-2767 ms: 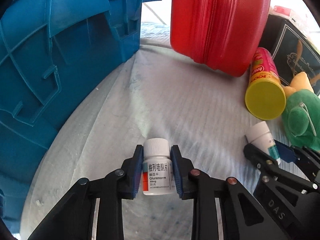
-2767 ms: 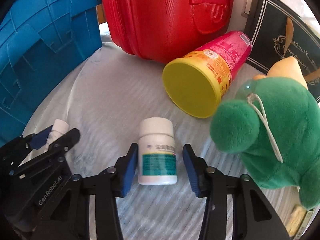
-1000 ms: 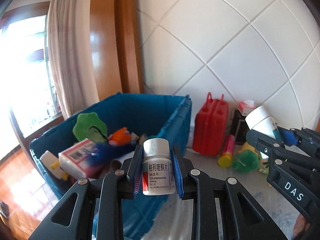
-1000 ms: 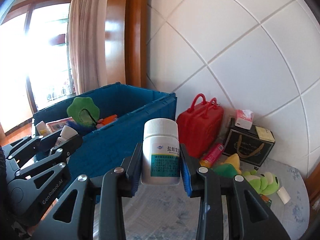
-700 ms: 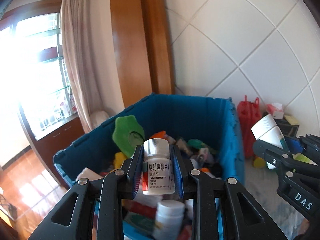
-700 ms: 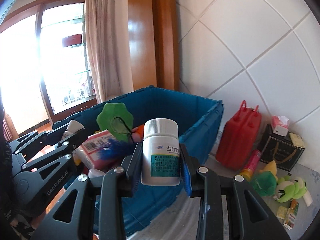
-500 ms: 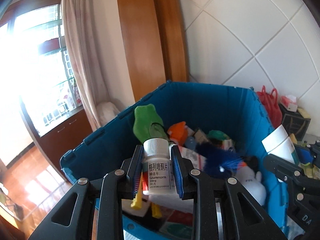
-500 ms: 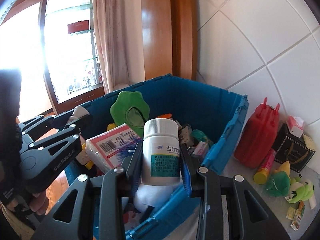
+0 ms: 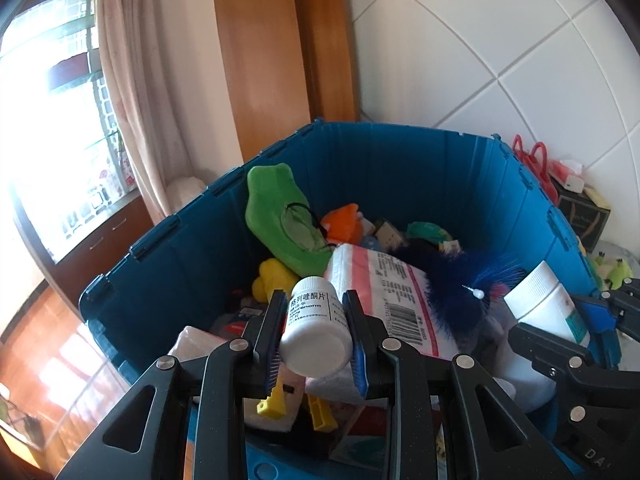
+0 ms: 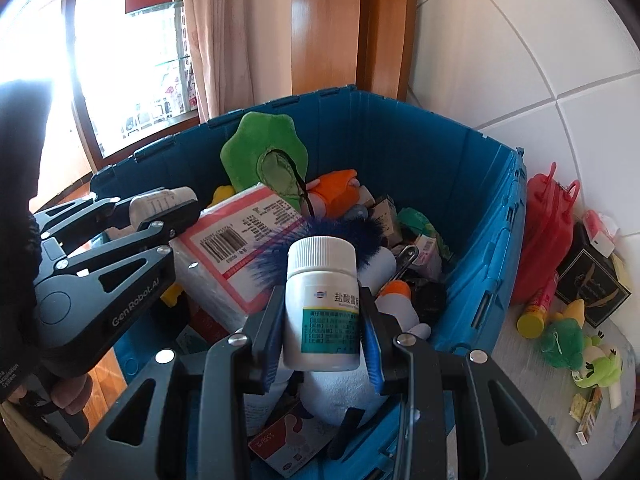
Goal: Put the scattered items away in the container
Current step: 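Open both grippers to drop the pill bottles into the crate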
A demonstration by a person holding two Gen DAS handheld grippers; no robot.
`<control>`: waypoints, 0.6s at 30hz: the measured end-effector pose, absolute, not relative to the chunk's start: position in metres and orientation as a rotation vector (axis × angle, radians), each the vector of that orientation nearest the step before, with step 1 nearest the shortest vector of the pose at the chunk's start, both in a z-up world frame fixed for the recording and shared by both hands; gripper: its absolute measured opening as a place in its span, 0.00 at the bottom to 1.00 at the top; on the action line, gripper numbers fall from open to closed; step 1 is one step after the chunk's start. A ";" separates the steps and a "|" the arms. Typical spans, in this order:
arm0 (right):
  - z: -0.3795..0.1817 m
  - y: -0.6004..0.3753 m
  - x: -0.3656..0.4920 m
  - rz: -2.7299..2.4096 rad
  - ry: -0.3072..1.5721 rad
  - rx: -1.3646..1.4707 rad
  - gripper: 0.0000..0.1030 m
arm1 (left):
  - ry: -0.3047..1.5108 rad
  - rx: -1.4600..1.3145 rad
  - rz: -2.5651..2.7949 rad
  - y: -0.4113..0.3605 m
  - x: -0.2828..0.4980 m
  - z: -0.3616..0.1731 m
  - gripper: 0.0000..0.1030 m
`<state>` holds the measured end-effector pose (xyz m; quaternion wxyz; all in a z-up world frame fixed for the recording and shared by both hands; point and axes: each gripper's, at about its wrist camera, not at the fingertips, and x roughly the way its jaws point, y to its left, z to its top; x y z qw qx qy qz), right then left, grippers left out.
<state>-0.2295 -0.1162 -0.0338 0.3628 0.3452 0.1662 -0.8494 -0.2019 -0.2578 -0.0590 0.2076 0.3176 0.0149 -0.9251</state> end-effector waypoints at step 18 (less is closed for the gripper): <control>-0.029 -0.103 -0.220 -2.197 0.433 0.849 0.64 | 0.071 0.798 -2.588 -0.249 -0.177 -0.048 0.78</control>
